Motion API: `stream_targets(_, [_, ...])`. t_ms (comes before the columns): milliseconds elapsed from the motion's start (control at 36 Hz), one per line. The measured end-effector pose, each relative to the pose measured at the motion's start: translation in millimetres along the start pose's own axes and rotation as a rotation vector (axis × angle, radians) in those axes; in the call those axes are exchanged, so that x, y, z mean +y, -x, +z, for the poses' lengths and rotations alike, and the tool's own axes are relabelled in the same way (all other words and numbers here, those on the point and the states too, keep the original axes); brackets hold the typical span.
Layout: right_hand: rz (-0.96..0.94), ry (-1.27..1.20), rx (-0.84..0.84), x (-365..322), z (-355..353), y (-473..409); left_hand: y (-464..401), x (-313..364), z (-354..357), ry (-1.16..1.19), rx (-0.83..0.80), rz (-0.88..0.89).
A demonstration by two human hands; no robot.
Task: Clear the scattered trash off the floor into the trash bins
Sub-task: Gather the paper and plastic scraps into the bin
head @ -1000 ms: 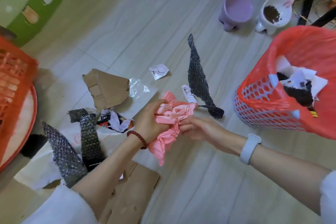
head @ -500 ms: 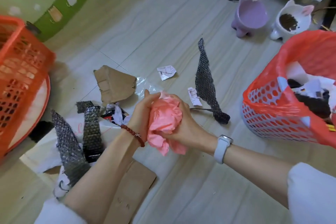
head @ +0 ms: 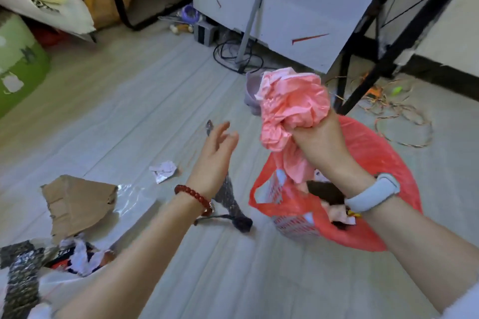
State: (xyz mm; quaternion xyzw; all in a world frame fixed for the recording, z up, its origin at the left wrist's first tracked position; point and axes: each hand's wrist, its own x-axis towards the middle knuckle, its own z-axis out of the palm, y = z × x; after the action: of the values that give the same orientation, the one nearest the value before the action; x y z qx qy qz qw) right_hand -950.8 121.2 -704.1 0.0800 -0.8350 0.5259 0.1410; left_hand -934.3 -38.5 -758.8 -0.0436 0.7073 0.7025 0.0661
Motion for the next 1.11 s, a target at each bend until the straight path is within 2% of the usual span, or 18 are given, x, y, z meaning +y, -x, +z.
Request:
stream_targets(56, [0.028,0.117,0.046,8,-34,-4,-9,-1,25,-0.118,-0.041,0.049])
stream_targets(139, [0.143,0.538,-0.019,42,-75,3,-20,-8,60,-0.298,-0.109,0.104])
stream_targets(194, [0.225,0.815,-0.176,69,-89,15,-25,-14,78,-0.396,-0.137,0.116])
stream_targets(278, [0.252,1.155,-0.562,110,-92,36,-29,-27,95,-0.454,-0.132,0.112])
stream_targets(333, [0.211,1.223,-0.762,130,-89,46,-27,-36,101,-0.411,-0.112,0.098])
stream_targets(472, [0.158,1.285,-1.09,154,-82,54,-26,-43,105,-0.346,-0.045,0.092])
stream_targets(583, [0.225,1.337,-1.201,168,-62,60,-24,-42,107,-0.359,-0.05,0.101])
stream_targets(694, [0.271,1.287,-1.186,173,-60,60,-20,-42,104,-0.398,-0.061,0.104])
stream_targets(889, [0.302,0.985,-1.084,143,-75,41,-11,-38,95,-0.469,-0.061,0.131])
stream_targets(1000, [0.392,0.709,-0.996,99,-95,30,-8,-28,81,-0.53,-0.07,0.109])
stream_targets(1056, [0.391,0.632,-0.896,73,-98,22,-8,-18,71,-0.542,-0.046,0.105])
stream_targets(1111, [0.249,0.624,-0.673,49,-92,13,-11,-8,57,-0.568,-0.007,0.134])
